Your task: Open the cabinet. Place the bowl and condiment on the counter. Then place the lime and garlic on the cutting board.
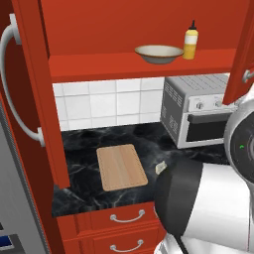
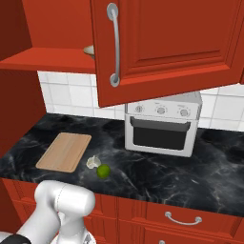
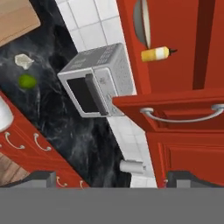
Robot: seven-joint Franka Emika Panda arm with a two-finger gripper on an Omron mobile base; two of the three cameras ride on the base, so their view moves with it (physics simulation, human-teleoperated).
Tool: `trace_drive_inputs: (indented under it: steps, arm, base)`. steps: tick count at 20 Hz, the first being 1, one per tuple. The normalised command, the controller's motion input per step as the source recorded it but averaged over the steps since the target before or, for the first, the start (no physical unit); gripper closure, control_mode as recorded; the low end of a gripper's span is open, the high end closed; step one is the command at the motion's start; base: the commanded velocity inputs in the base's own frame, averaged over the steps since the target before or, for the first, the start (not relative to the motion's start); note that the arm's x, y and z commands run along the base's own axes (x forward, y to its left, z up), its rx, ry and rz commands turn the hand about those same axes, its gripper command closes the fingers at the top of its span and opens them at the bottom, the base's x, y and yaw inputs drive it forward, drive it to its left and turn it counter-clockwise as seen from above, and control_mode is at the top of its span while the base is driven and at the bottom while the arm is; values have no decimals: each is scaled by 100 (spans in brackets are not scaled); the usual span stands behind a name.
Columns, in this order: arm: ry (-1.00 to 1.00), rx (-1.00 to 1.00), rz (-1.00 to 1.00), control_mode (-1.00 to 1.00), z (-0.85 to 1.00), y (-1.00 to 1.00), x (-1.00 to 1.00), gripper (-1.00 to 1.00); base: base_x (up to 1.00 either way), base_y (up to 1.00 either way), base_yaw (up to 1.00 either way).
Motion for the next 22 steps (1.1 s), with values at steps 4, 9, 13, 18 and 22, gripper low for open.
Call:
trace_drive_inputs:
  steps: [4,9,13,18,22]
  arm:
    - [0,-8,-13,-100,0,-4,43,-100]
    - [0,-5,-14,-100,0,-13,43,-100]
    - [0,-3,-15,-100,0,-19,43,-100]
    - [0,-3,-15,-100,0,-20,43,-100]
    - [0,-3,-15,-100,0,-21,42,-100]
  base:
    - [0,0,0]
    - [0,0,0]
    - [0,0,0]
    - [0,0,0]
    - [0,0,0]
